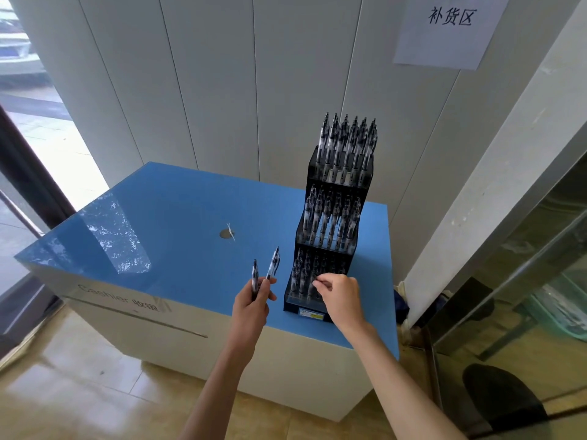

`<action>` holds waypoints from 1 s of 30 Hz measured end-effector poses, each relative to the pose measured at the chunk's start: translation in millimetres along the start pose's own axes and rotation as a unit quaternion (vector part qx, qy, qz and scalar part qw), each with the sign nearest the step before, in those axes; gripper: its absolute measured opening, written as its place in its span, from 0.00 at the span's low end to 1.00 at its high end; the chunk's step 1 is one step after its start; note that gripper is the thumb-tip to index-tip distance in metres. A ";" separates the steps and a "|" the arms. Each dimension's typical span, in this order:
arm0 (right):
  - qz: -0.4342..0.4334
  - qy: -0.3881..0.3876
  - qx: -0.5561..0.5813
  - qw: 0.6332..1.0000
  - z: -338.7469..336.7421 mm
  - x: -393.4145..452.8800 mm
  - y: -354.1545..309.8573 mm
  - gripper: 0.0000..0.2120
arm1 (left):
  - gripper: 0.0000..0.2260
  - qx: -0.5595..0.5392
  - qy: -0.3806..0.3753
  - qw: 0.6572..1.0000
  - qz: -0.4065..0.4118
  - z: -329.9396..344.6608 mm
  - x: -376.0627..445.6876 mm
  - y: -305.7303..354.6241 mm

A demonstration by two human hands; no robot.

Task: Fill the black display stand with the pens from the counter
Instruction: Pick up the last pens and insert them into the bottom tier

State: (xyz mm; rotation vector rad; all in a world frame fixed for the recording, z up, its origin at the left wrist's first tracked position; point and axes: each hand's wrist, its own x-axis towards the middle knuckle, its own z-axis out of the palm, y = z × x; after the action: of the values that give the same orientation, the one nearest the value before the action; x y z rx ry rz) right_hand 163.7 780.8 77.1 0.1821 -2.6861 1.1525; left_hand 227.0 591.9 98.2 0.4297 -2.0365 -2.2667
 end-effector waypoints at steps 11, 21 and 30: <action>0.082 -0.095 0.293 0.948 -45.9 3.6 -35.0 0.06 | 0.09 -0.012 -0.032 0.999 0.026 22.0 -0.2 11.8; 0.139 -0.075 0.432 0.888 -61.4 1.5 -42.2 0.06 | 0.09 0.029 -0.106 0.994 0.031 42.4 -4.3 6.9; 0.130 0.019 0.393 0.910 -67.3 16.2 -26.5 0.06 | 0.12 0.112 -0.045 0.993 0.004 27.3 9.0 0.9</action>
State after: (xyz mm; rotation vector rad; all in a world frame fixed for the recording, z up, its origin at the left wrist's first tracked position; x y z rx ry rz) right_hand 162.9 811.1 144.7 -0.0860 -2.0919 2.2383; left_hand 211.5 616.0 100.0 0.3365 -2.3445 -2.0975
